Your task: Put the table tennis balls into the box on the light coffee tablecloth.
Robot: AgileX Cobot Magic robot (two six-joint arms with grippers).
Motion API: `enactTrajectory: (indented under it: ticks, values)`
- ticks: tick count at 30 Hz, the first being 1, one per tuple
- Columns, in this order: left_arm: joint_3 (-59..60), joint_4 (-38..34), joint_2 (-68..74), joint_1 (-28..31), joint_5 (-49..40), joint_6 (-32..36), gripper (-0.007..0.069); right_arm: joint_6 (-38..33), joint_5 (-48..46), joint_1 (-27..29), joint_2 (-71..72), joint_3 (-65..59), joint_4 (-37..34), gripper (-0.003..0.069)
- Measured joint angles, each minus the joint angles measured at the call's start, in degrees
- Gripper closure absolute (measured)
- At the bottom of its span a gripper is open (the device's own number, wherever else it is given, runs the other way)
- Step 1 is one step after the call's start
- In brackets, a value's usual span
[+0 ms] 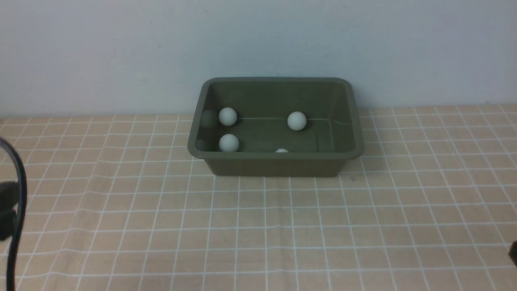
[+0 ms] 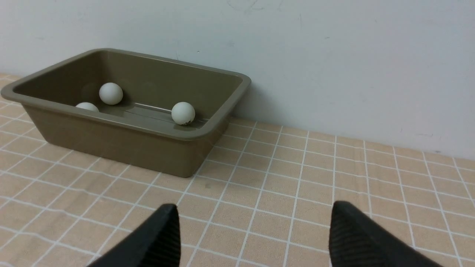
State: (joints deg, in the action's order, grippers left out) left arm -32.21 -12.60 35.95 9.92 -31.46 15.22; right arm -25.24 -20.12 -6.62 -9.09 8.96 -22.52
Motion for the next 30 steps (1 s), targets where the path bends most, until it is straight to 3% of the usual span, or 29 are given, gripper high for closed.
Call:
enactTrajectory:
  ticks: [5, 9, 17, 30]
  values:
    - [9.7, -0.1, -10.3, -1.6, 5.4, 0.0, 0.0209, 0.0, 0.0, 0.0, 0.0, 0.0, 0.0, 0.0169]
    - [13.7, 1.0, -18.4, -4.9, 6.6, 0.7, 0.0209, 0.0, 0.0, 0.0, 0.0, 0.0, 0.0, 0.0169]
    - [19.2, 2.8, -29.9, -5.8, 6.6, 1.0, 0.0209, 0.0, 0.0, 0.0, 0.0, 0.0, 0.0, 0.0169]
    - [26.9, 3.1, -36.7, -6.8, 4.6, -0.8, 0.0209, 0.0, 0.0, 0.0, 0.0, 0.0, 0.0, 0.0169]
